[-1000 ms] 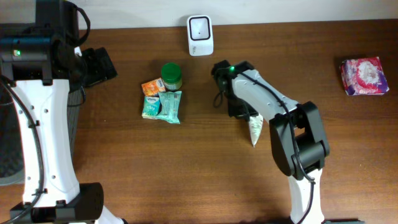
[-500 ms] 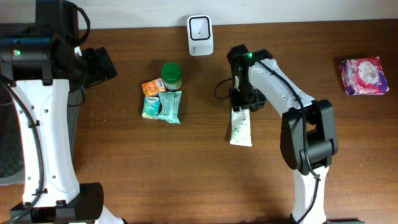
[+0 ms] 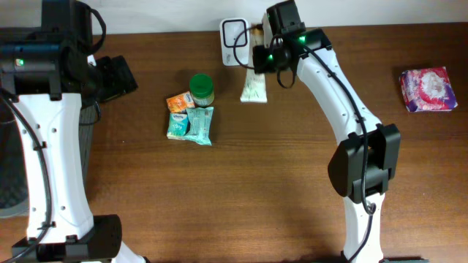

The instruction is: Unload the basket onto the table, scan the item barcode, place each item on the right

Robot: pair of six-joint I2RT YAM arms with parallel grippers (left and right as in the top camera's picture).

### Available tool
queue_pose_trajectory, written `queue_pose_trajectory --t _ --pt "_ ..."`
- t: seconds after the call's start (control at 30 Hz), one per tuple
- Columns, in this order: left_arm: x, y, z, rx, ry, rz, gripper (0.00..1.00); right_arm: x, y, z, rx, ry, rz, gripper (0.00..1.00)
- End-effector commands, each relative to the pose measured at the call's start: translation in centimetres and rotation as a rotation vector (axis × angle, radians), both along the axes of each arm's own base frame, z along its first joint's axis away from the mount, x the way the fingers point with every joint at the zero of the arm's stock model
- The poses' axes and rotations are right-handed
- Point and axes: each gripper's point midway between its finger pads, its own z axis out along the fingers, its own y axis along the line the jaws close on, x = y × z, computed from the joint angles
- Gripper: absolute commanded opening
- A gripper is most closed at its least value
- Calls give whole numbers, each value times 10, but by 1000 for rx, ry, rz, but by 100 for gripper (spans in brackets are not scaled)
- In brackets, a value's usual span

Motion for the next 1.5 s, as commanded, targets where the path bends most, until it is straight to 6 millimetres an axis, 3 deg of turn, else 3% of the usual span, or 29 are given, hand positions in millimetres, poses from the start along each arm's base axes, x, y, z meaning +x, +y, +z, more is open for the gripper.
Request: queue_pose_trajectory --t 0.0,0.07,0.1,0.13,0.17,0.27,0.37,0.4,0.43,0.53,0.57,0.63,0.73,0.77,0.8,0.87,0.97,1.07,1.17,1.23,1.27,1.3,1.4,1.47 --pt "-4 1 6 1 -17 9 99 18 8 23 51 -98 1 4" --pt "-4 1 6 1 -17 9 99 21 10 10 47 -82 2 4" --pt "-4 1 6 1 -17 9 99 16 8 -6 32 -33 1 4" --pt "-4 1 6 1 -17 9 99 -6 2 -43 -14 110 0 4" --pt "-4 1 6 1 -17 9 99 -17 -2 -53 -32 170 1 4" --pt "-4 1 6 1 -17 9 99 -78 -20 -74 -112 430 8 4" --pt "-4 1 6 1 -17 9 99 -100 -33 -91 -177 524 -4 4" --pt "-4 1 6 1 -17 9 99 -104 -34 -99 -182 541 -4 11" --pt "-4 1 6 1 -17 9 99 -107 -35 -109 -186 554 -5 34" --pt "-4 1 6 1 -17 9 99 -109 -22 -134 -155 544 4 42" --pt "-4 1 6 1 -17 9 99 -108 -17 -135 -158 527 14 47" --pt "-4 1 6 1 -17 9 99 -105 -14 -134 -159 512 4 46" --pt "-4 1 6 1 -17 9 99 -97 -15 -101 -140 491 -20 51" --pt "-4 1 6 1 -17 9 99 -95 -17 -88 -151 480 -25 57" --pt "-4 1 6 1 -17 9 99 -93 -25 -76 -187 468 -43 69" --pt "-4 1 6 1 -17 9 99 -91 -48 -74 -232 477 -88 84" --pt "-4 1 6 1 -17 9 99 -94 -55 -86 -239 503 -97 92" --pt "-4 1 6 1 -17 9 99 -96 -36 -124 -160 509 -62 88" --pt "-4 1 6 1 -17 9 99 -98 -17 -149 -110 485 -25 68" --pt "-4 1 6 1 -17 9 99 -98 -5 -151 -108 462 0 7" --pt "-4 1 6 1 -17 9 99 -94 -2 -147 -105 450 2 4" --pt "-4 1 6 1 -17 9 99 -86 1 -133 -95 423 4 4" --pt "-4 1 6 1 -17 9 99 -48 15 -66 -41 273 9 4" --pt "-4 1 6 1 -17 9 99 -4 32 1 43 44 18 4"
